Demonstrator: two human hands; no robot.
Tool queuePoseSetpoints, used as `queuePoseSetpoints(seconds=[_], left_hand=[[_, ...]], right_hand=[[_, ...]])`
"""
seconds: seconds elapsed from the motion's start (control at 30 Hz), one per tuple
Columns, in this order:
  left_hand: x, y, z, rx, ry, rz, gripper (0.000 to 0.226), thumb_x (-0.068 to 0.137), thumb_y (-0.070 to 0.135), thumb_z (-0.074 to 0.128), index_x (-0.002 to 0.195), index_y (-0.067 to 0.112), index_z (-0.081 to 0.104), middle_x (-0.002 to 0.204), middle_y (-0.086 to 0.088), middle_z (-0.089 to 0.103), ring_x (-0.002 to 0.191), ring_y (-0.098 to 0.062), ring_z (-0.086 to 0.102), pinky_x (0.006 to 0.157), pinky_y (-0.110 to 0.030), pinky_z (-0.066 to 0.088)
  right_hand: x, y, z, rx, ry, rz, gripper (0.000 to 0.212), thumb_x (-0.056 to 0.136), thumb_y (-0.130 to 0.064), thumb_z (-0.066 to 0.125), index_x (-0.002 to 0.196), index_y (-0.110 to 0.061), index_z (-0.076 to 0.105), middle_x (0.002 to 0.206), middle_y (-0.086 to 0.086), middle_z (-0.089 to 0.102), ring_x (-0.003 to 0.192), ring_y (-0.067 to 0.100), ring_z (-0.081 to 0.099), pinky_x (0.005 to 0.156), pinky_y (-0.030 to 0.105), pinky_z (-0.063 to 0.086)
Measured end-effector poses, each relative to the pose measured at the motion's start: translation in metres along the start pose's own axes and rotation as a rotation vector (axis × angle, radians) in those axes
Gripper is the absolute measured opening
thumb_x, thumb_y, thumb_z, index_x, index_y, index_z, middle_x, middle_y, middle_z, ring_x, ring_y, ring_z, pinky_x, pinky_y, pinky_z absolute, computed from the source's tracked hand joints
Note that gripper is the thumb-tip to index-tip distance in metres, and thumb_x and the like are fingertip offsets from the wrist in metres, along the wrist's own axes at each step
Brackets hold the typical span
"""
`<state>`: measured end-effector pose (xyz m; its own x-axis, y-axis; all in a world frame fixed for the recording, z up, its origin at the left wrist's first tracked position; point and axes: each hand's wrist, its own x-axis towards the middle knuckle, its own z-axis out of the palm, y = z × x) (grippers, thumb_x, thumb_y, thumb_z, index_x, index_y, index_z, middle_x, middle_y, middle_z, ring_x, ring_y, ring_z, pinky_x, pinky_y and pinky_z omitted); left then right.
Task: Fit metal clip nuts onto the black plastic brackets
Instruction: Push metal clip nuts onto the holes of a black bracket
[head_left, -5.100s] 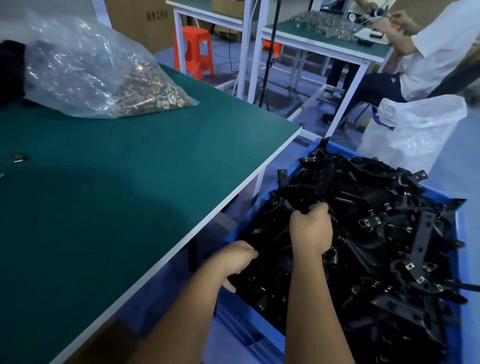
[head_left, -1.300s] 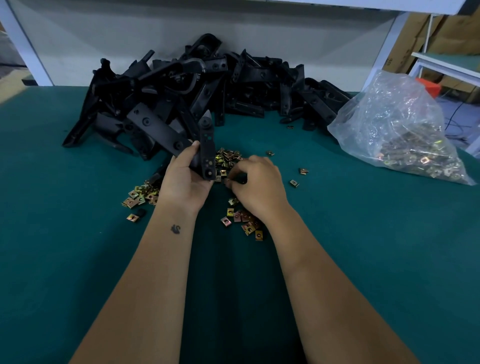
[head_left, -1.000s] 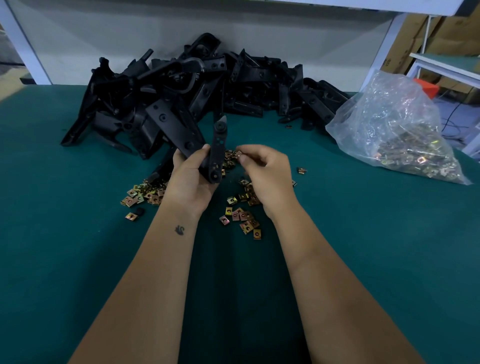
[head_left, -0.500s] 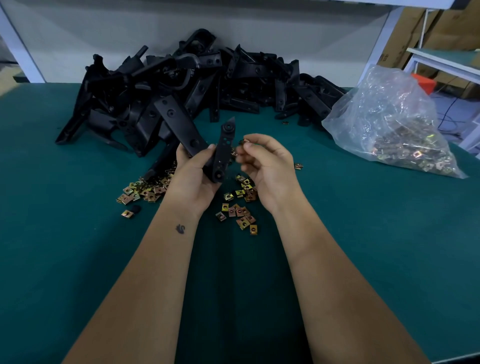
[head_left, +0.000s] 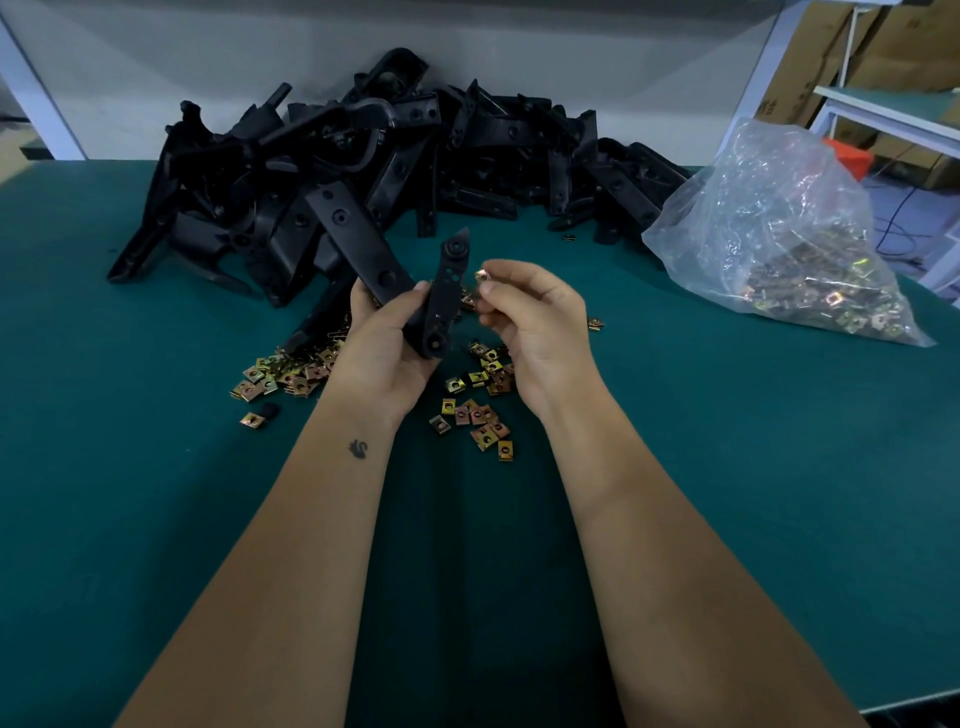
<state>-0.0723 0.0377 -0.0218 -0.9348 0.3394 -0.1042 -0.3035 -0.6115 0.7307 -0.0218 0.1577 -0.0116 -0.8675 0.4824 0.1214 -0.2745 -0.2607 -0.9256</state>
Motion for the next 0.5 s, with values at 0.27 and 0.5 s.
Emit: queuePoseSetpoints(seconds=[0.27,0.5], left_hand=[[-0.0004,-0.0019,0.0008,0.025,-0.039,0.012,0.032,0.097,0.004,0.054,0.119,0.027,0.052,0.094,0.004,0.07,0.076,-0.008,0.07,0.059,-0.024,0.053],[-0.0008,-0.0016,0.0011,0.006,-0.023,0.004,0.031,0.098,0.003,0.053,0.119,0.025,0.05,0.099,0.001,0.067,0.075,-0.009,0.069,0.058,-0.023,0.052]], right_hand=[[-0.0019,-0.0004,0.0015,0.005,-0.059,0.041,0.013,0.089,0.004,0.063,0.096,-0.004,0.072,0.088,0.01,0.069,0.071,0.011,0.061,0.062,0.021,0.049],[-0.002,-0.0016,0.0016,0.078,-0.035,0.063,0.016,0.089,0.006,0.061,0.085,-0.007,0.07,0.08,0.006,0.067,0.068,0.012,0.059,0.06,0.021,0.049]])
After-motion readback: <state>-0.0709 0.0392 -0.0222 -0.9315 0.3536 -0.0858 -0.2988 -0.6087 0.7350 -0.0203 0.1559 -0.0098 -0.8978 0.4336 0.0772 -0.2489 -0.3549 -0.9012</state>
